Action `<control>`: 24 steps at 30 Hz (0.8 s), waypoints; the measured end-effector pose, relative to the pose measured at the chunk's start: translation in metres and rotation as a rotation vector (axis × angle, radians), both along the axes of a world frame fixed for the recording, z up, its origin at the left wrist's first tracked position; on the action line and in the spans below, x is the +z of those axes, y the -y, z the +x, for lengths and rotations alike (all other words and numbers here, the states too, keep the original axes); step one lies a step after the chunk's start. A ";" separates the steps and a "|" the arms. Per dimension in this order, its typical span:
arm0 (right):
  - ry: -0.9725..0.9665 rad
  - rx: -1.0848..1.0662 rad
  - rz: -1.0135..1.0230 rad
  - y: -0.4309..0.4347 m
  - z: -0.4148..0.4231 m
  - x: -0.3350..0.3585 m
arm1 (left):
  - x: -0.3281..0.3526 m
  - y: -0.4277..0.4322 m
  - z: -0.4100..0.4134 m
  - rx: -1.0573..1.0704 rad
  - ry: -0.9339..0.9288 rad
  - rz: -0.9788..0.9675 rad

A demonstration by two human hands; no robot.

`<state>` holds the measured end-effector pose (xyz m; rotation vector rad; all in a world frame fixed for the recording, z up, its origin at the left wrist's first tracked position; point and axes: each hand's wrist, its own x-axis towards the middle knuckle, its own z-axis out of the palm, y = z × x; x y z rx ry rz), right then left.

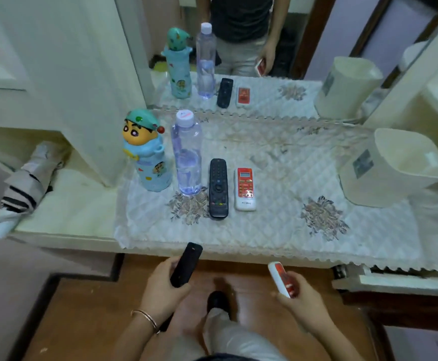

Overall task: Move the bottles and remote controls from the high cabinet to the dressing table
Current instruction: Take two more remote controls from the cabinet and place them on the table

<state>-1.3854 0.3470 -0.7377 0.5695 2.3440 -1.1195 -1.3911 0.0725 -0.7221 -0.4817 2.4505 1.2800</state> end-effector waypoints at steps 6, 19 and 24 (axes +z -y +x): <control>-0.195 -0.077 -0.016 -0.006 -0.083 0.040 | 0.032 -0.048 -0.090 -0.160 -0.124 0.038; -0.133 -0.207 0.261 -0.005 -0.202 0.032 | 0.012 -0.147 -0.243 -0.449 -0.056 -0.096; -0.103 -0.184 0.392 -0.014 -0.224 0.027 | 0.001 -0.166 -0.262 -0.633 -0.112 -0.380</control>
